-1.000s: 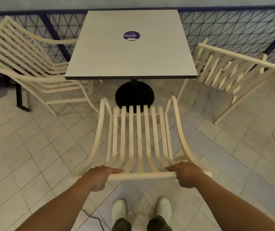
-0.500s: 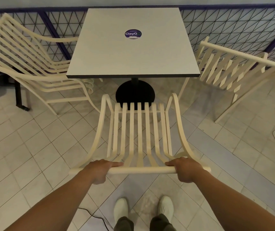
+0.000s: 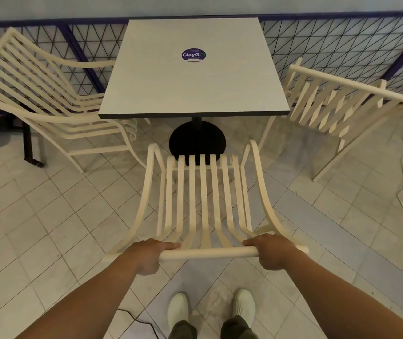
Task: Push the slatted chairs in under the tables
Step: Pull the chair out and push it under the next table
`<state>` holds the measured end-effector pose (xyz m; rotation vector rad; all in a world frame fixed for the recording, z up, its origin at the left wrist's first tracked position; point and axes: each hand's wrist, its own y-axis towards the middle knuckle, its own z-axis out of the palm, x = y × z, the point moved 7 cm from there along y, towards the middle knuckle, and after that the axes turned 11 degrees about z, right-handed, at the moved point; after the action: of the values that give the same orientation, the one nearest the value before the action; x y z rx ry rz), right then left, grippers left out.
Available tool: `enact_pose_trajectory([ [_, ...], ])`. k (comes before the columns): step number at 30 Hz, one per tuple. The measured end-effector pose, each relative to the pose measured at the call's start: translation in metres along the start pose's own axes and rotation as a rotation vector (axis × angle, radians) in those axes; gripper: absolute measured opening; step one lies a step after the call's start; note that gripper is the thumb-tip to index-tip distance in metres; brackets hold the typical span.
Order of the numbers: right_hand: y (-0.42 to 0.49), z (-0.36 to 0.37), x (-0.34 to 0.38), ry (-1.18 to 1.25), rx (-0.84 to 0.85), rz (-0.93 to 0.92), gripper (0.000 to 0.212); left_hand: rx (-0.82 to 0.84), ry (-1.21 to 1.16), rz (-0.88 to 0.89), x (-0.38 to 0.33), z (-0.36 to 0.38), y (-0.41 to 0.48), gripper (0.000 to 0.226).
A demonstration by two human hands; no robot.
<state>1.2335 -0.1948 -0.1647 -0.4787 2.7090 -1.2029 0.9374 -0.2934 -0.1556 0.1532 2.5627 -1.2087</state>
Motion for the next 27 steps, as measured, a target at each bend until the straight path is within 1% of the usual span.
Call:
enact_pose_trajectory([
  [2, -0.001, -0.001, 0.002, 0.002, 0.012, -0.031, 0.055, -0.017, -0.002, 0.011, 0.0, 0.0, 0.001, 0.074],
  [4, -0.004, -0.004, 0.005, 0.007, 0.011, -0.058, 0.053, -0.041, -0.008, 0.017, -0.002, 0.0, 0.001, 0.074],
  [8, -0.013, -0.011, 0.017, 0.046, 0.006, -0.076, 0.067, -0.08, -0.049, 0.029, -0.006, 0.002, -0.001, 0.078],
  [14, -0.027, -0.028, 0.037, 0.051, 0.016, -0.075, 0.075, -0.115, -0.09, 0.032, -0.026, -0.005, -0.013, 0.08],
  [20, -0.041, -0.046, 0.045, 0.059, -0.006, -0.059, 0.078, -0.124, -0.093, 0.047, -0.046, -0.017, -0.031, 0.08],
  [24, -0.051, -0.055, 0.051, 0.084, -0.035, -0.066, 0.075, -0.153, -0.107, 0.051, -0.05, -0.025, -0.04, 0.074],
  [27, -0.056, -0.057, 0.056, 0.094, -0.046, -0.061, 0.074, -0.16, -0.096, 0.064, -0.051, -0.028, -0.045, 0.074],
])
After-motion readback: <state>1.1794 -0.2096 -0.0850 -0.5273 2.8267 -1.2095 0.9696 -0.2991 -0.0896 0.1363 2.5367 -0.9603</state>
